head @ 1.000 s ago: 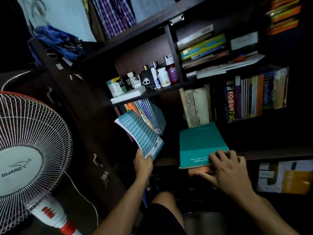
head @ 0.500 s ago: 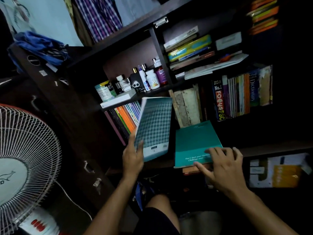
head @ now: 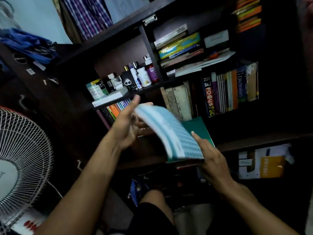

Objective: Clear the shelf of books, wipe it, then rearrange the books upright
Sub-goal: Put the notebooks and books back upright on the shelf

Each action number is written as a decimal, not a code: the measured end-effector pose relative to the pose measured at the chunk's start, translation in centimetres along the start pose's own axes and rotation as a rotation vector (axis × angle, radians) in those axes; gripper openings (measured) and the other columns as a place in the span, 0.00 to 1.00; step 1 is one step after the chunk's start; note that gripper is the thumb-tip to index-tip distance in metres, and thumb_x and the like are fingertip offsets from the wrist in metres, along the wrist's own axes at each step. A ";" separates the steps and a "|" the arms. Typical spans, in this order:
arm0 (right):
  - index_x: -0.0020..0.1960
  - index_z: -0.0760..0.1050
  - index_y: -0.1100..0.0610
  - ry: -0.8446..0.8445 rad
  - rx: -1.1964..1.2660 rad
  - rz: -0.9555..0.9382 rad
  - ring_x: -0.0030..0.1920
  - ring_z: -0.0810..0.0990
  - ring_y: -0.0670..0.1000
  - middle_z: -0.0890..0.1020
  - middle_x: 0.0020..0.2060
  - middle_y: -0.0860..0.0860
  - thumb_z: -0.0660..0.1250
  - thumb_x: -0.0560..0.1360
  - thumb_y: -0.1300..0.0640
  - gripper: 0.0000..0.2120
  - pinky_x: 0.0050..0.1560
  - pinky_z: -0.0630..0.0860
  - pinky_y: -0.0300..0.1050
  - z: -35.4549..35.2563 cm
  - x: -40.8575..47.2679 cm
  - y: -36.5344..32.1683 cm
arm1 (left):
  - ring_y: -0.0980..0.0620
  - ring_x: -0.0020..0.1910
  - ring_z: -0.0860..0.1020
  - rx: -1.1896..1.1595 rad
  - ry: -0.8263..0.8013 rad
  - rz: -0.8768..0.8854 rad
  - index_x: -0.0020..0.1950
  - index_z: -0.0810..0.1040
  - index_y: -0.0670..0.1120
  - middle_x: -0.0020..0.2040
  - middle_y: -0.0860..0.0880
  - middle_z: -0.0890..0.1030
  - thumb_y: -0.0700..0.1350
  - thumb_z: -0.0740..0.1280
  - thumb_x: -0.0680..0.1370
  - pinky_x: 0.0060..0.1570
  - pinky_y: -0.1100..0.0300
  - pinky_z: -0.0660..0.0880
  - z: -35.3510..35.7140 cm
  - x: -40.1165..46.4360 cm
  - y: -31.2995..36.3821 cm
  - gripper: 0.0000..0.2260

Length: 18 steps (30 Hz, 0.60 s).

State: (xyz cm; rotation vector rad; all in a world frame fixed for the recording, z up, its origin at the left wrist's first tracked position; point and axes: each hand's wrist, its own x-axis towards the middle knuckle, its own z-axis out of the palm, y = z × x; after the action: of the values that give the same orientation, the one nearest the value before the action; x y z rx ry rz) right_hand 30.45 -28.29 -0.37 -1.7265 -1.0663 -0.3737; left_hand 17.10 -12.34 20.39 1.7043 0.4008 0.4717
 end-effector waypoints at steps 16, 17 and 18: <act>0.69 0.77 0.51 -0.331 -0.555 -0.103 0.72 0.71 0.64 0.76 0.69 0.58 0.57 0.67 0.31 0.38 0.69 0.57 0.78 2.2 0.0 0.4 | 0.44 0.48 0.83 0.417 0.661 0.222 0.52 0.77 0.55 0.48 0.49 0.83 0.50 0.71 0.76 0.46 0.49 0.83 0.0 0.4 -12.0 0.06; 0.65 0.80 0.51 -0.355 -0.590 -0.037 0.69 0.74 0.66 0.79 0.66 0.59 0.56 0.66 0.30 0.38 0.68 0.57 0.79 2.2 -0.2 1.1 | 0.42 0.52 0.83 0.538 0.668 0.206 0.57 0.77 0.55 0.53 0.45 0.83 0.51 0.70 0.76 0.50 0.46 0.81 -1.9 1.1 -12.5 0.10; 0.63 0.81 0.51 -0.382 -0.612 0.017 0.67 0.76 0.66 0.80 0.65 0.58 0.55 0.66 0.29 0.38 0.66 0.59 0.79 2.1 -0.3 1.7 | 0.40 0.55 0.81 0.670 0.676 0.173 0.61 0.77 0.52 0.56 0.42 0.83 0.49 0.69 0.77 0.54 0.45 0.79 -3.3 1.6 -12.6 0.13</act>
State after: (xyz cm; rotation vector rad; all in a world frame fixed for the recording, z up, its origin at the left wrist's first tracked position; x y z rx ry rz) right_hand 31.11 -26.76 -2.47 -2.4205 -1.2923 -0.3935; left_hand 16.68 -6.54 8.66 2.2016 0.9851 1.1456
